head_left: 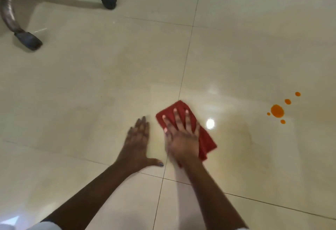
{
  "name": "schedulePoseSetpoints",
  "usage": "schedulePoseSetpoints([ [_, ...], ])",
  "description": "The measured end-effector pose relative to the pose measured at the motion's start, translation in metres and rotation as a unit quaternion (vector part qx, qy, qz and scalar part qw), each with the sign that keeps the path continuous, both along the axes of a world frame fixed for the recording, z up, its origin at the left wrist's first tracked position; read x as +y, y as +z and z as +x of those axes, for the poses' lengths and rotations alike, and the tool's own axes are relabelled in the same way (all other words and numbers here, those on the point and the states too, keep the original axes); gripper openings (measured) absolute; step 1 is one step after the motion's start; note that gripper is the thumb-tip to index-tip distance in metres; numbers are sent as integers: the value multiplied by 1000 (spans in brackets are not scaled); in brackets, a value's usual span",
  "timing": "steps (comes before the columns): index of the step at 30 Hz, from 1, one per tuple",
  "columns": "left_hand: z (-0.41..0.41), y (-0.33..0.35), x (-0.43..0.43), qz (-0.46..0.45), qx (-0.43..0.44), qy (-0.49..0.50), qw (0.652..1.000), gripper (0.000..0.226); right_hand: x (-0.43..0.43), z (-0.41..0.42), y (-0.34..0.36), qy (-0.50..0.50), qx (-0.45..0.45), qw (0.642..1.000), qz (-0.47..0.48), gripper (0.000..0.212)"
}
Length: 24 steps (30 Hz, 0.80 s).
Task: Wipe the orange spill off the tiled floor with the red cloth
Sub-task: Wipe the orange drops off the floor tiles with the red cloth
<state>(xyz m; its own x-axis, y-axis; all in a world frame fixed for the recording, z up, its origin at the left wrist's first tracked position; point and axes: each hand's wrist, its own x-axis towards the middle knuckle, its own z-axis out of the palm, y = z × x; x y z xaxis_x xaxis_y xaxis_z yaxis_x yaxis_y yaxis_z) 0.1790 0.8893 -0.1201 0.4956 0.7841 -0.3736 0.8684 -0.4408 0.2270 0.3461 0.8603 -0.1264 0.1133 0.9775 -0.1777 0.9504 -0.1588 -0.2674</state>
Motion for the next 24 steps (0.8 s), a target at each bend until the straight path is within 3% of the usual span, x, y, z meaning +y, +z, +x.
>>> schedulePoseSetpoints([
  [2,-22,0,3,-4,28,15,999,138,29,21,-2,-30,-16,999,-20,48],
  [5,-26,1,4,-43,16,10,999,138,24,15,-6,-155,-15,988,-15,49],
  [8,-20,-1,2,-37,6,20,999,139,3,-36,-5,-68,7,998,-9,52],
  [10,-22,-2,2,-34,9,20,999,138,25,-46,-3,15,12,1000,-11,52],
  [12,-25,-4,3,-22,19,23,999,139,65,-32,0,35,-12,999,-18,50],
  [15,-22,-2,3,-18,13,25,999,139,83,10,-1,-93,-18,994,-46,50],
  [18,-22,1,0,-21,17,29,999,140,32,8,-3,-198,-12,980,-23,51],
  [21,-21,3,-1,-28,24,32,999,140,-2,-28,-4,-98,-10,995,-23,52],
  [24,-11,4,-7,-29,-5,36,999,135,27,-10,-3,-17,-24,999,-28,50],
])
